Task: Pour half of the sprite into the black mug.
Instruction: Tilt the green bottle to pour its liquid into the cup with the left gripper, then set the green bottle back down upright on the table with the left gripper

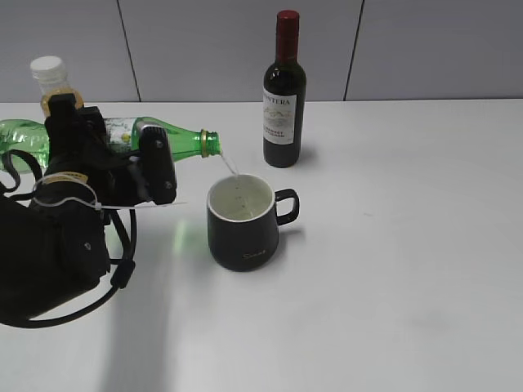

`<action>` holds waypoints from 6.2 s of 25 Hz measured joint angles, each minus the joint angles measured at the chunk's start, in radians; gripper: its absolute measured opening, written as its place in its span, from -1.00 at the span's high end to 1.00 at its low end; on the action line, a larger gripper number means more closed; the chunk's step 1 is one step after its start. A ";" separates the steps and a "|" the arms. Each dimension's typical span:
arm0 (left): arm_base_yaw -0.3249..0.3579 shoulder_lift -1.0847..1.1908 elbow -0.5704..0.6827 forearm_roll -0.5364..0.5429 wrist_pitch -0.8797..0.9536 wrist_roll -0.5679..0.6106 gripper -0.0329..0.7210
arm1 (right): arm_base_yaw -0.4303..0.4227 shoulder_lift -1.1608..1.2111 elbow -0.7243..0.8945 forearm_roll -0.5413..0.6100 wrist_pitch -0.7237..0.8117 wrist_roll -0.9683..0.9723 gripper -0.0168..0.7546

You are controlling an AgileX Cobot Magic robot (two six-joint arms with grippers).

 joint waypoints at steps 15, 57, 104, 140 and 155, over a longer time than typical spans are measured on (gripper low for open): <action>0.000 0.000 0.000 -0.001 0.000 0.003 -0.32 | 0.000 0.000 0.000 0.000 0.000 0.000 -0.53; 0.000 0.000 0.000 0.005 -0.008 0.090 -0.32 | 0.000 0.000 0.000 0.000 0.000 0.000 -0.53; 0.435 0.051 -0.067 1.139 0.143 -1.959 -0.30 | 0.000 0.000 0.000 0.000 0.000 0.000 -0.53; 0.435 0.297 -0.272 1.149 0.177 -1.969 -0.30 | 0.000 0.000 0.000 0.000 0.000 0.000 -0.53; 0.435 0.272 -0.274 1.149 0.185 -1.970 -0.89 | 0.000 0.000 0.000 0.000 0.000 0.000 -0.53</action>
